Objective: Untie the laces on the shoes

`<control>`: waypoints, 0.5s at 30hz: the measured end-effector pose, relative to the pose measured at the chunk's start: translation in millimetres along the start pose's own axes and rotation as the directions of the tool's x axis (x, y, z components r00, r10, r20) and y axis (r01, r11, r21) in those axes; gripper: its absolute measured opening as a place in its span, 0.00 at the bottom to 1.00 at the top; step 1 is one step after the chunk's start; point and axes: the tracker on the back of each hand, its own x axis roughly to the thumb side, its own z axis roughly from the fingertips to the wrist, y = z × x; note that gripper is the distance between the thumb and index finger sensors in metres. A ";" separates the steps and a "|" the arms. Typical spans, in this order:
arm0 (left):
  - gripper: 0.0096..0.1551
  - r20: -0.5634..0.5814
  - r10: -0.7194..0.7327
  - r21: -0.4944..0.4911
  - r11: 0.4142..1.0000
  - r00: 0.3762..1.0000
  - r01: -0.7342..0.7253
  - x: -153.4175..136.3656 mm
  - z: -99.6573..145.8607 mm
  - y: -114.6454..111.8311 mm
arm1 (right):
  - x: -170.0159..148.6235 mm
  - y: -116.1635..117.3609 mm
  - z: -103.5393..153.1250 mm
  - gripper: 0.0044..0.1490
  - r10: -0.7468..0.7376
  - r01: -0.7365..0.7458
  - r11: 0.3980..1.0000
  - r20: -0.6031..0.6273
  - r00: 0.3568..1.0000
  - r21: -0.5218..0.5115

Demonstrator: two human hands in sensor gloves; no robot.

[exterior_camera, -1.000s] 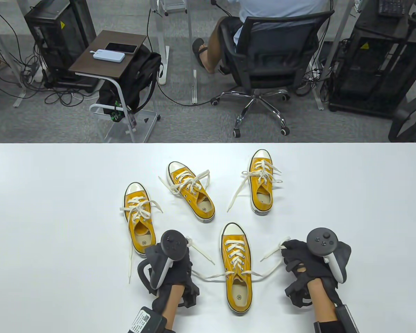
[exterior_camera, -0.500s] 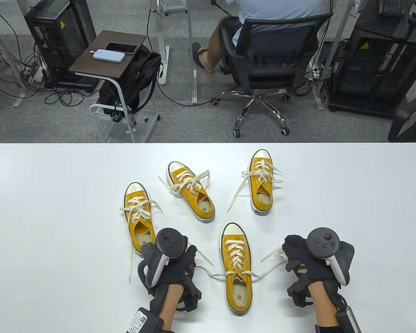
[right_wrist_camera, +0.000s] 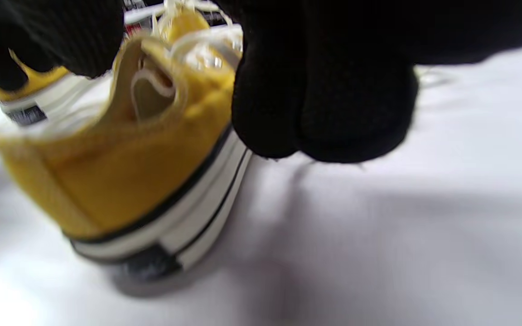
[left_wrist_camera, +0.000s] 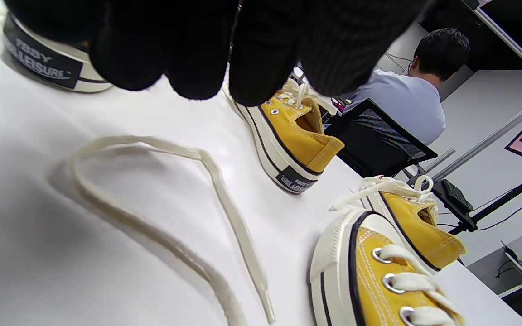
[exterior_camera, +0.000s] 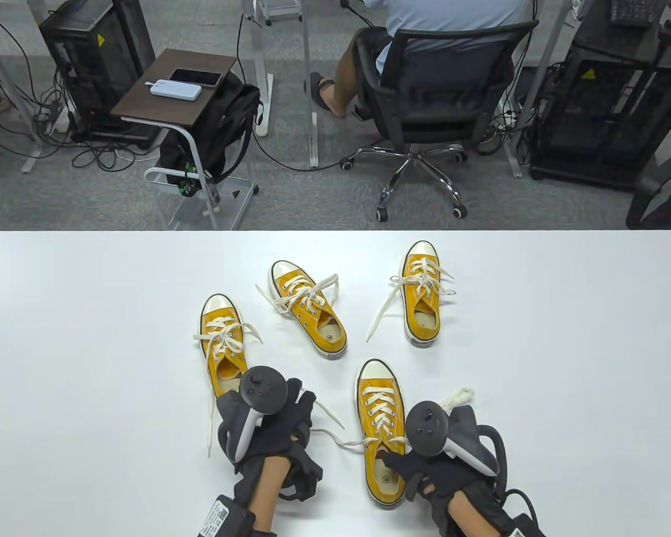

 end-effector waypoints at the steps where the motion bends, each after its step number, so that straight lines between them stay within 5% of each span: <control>1: 0.35 -0.001 0.009 -0.002 1.000 1.000 -0.009 -0.2 0.3 0.5 | 1.9 4.9 -3.1 0.61 0.017 -0.017 1.000 -0.026 1.000 0.007; 6: 0.35 0.005 0.038 -0.002 0.999 0.999 -0.038 -2.6 -0.1 3.5 | 6.1 22.5 -12.0 0.48 0.025 -0.031 0.998 -0.095 0.995 -0.056; 15: 0.35 0.001 0.083 0.006 0.997 0.997 -0.083 -6.7 -1.4 9.4 | 6.8 14.9 -1.4 0.33 0.010 -0.028 0.955 -0.061 0.998 -0.294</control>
